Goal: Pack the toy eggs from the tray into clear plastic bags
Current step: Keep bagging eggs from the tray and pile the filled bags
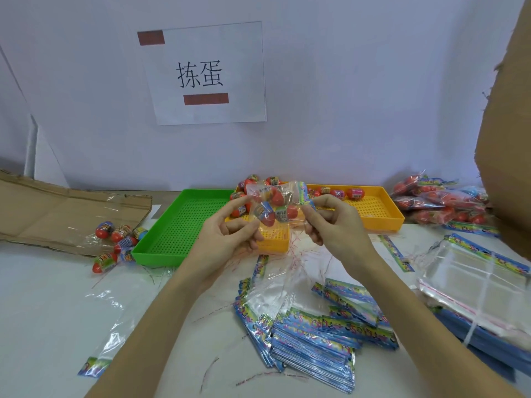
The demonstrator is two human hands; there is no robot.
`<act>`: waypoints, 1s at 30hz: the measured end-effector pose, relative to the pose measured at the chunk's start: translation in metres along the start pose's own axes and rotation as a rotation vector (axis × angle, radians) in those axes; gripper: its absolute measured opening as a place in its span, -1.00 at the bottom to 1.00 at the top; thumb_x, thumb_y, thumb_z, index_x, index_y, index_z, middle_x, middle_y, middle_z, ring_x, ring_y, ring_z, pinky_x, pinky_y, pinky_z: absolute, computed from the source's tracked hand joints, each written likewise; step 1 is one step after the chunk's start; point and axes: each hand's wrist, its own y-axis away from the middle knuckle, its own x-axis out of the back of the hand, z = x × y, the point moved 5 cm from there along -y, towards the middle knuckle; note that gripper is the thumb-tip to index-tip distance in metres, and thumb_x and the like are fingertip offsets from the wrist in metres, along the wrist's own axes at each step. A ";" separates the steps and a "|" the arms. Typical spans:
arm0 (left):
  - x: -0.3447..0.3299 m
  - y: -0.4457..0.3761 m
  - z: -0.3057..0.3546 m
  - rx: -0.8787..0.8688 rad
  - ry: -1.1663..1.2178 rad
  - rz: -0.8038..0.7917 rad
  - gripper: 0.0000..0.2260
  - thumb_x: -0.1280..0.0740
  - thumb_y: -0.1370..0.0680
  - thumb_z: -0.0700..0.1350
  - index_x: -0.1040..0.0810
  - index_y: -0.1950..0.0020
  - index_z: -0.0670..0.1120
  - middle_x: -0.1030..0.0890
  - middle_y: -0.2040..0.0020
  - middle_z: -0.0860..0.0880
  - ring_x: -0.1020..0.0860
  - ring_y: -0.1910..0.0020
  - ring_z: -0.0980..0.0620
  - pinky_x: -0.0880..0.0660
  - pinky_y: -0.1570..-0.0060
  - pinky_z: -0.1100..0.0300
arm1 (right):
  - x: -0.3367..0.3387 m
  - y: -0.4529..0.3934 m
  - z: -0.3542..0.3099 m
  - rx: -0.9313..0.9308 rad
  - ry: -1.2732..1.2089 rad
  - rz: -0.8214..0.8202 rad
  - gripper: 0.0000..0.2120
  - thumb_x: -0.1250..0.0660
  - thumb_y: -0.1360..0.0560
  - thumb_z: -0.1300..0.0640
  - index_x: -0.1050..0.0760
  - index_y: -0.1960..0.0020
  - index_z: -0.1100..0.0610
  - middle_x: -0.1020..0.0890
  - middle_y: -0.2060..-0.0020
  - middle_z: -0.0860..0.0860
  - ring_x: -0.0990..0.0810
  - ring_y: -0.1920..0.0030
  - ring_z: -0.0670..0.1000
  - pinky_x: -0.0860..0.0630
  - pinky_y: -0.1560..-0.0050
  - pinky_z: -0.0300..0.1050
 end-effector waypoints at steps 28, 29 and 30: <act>-0.004 0.008 0.015 -0.630 -0.984 0.222 -0.50 -0.38 -0.50 -0.49 -0.62 -0.36 -0.10 -0.58 -0.01 -0.01 -0.54 -0.01 -0.02 -0.53 -0.10 0.04 | -0.004 0.003 0.013 -0.342 -0.362 -0.147 -0.61 -0.35 -0.63 0.28 -0.50 -0.30 -0.16 -0.75 -0.06 0.18 -0.74 -0.08 0.19 -0.67 0.03 -0.05; -0.001 0.006 0.013 -0.571 -0.997 0.242 -0.50 -0.33 -0.47 -0.52 -0.66 -0.28 -0.09 -0.58 -0.06 0.00 -0.49 -0.08 -0.04 -0.47 -0.14 0.02 | -0.002 0.002 0.013 -0.329 -0.354 -0.137 -0.58 -0.33 -0.64 0.32 -0.52 -0.27 -0.18 -0.75 -0.06 0.16 -0.74 -0.07 0.18 -0.66 0.03 -0.06; 0.001 0.004 0.011 -0.520 -1.014 0.238 -0.50 -0.30 -0.43 -0.54 -0.71 -0.18 -0.08 -0.58 -0.11 0.02 -0.44 -0.14 -0.04 -0.41 -0.18 0.02 | -0.002 0.001 0.013 -0.319 -0.348 -0.140 -0.56 -0.31 -0.64 0.34 -0.53 -0.27 -0.18 -0.75 -0.08 0.14 -0.74 -0.07 0.17 -0.66 0.00 -0.04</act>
